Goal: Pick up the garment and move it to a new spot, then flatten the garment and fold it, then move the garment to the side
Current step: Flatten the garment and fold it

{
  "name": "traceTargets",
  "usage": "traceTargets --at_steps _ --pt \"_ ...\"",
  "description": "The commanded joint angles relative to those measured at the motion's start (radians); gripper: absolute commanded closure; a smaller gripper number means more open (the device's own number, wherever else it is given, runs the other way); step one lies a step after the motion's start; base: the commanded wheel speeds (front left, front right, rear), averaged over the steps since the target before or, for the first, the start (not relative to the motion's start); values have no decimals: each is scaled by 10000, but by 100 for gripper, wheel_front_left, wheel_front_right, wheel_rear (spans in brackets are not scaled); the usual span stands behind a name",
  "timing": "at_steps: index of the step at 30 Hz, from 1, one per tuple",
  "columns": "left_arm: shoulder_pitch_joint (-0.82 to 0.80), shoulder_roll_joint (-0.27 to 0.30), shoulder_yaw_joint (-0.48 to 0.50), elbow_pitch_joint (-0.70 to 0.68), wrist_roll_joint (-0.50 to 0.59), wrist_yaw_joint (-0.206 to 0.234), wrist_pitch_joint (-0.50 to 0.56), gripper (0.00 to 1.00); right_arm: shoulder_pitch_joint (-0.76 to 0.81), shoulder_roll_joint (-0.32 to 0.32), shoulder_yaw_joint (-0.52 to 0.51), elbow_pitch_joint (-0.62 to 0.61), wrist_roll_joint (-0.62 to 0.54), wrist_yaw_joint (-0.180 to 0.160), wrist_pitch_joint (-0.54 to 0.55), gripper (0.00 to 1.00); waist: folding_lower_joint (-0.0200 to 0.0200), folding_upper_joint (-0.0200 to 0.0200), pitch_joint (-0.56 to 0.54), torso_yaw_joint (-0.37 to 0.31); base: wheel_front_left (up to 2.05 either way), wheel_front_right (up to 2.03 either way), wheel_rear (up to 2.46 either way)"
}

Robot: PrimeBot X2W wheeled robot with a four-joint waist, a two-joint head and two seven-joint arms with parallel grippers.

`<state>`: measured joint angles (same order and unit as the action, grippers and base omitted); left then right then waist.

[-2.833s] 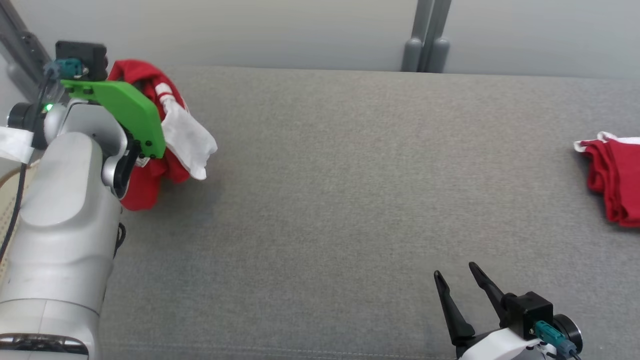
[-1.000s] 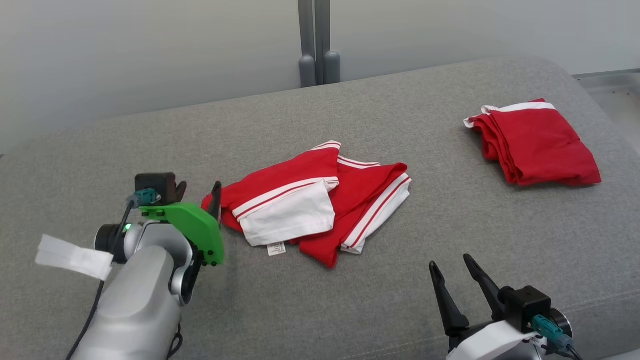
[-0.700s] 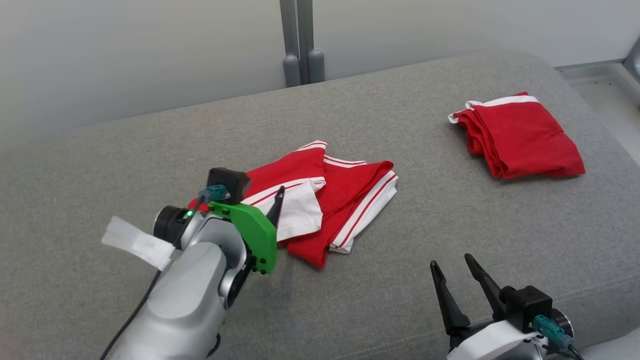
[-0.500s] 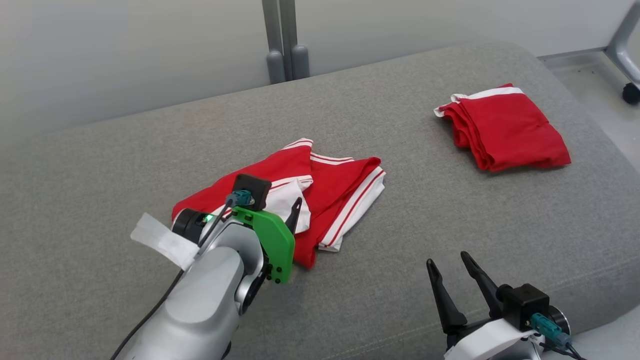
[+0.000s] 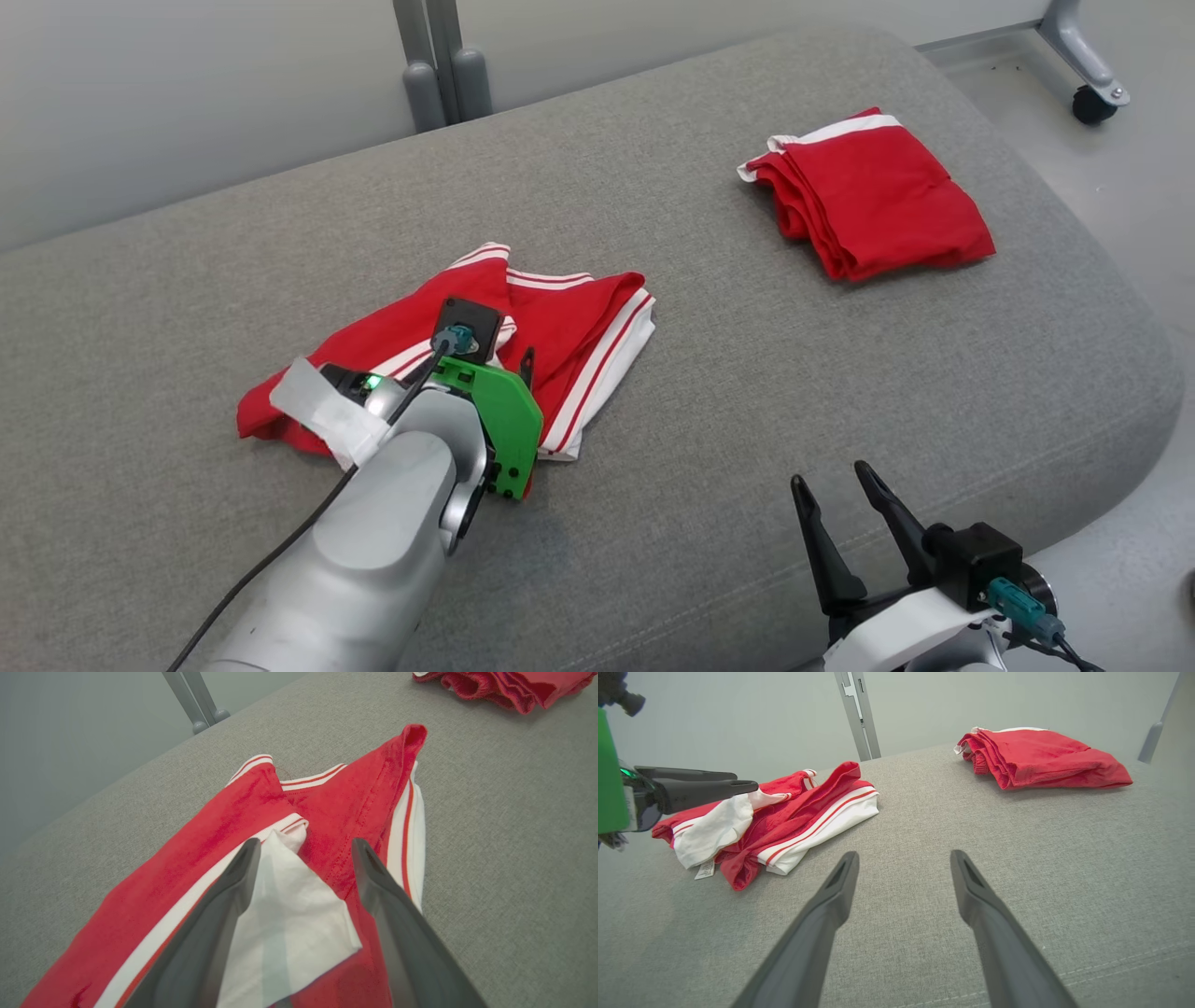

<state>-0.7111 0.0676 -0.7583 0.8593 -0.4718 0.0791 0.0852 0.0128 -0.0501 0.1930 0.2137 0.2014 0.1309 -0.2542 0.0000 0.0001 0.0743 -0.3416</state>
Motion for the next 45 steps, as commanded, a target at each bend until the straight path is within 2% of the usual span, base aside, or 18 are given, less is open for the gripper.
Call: traceTargets --at_steps 1,6,9,11,13,18,23,31,40,45 --pt "-206 -12 64 117 -23 153 11 0 -153 -9 25 12 104 -4 -72 0 0 -1 208 -237 0 0 0" --pt "-373 44 259 551 -180 489 137 0 -213 -8 96 47 115 -4 -93 0 0 -1 301 -398 0 0 0" --pt "-487 108 259 770 -202 520 265 0 -211 -8 70 40 144 -4 -105 0 0 -1 359 -421 0 0 0" --pt "-558 145 270 847 -249 477 326 56 -214 -8 18 42 149 -4 -105 0 0 -1 403 -390 0 0 0" --pt "-622 161 301 883 -286 465 286 100 -211 -6 -3 51 154 -4 -109 0 0 -1 437 -343 0 0 0" --pt "-675 162 233 1021 -377 377 425 100 -267 -8 38 62 194 -4 -116 0 0 -1 455 -240 0 0 0" --pt "-972 190 640 722 -648 423 -500 100 -308 -8 8 13 194 -5 -106 0 0 -1 374 -88 0 0 0" --pt "-1478 884 1480 484 -1037 752 -1511 100 -196 -8 -27 20 126 -5 -101 0 0 -1 174 143 0 0 0" --pt "-1032 2662 2481 962 -1587 1074 -1749 100 -76 -8 22 87 68 -5 -102 0 0 -1 -54 311 0 0 0" --pt "-615 3377 2925 1306 -1949 1275 -1691 100 -43 -9 7 65 13 -5 -101 0 0 -1 -56 380 0 0 0"
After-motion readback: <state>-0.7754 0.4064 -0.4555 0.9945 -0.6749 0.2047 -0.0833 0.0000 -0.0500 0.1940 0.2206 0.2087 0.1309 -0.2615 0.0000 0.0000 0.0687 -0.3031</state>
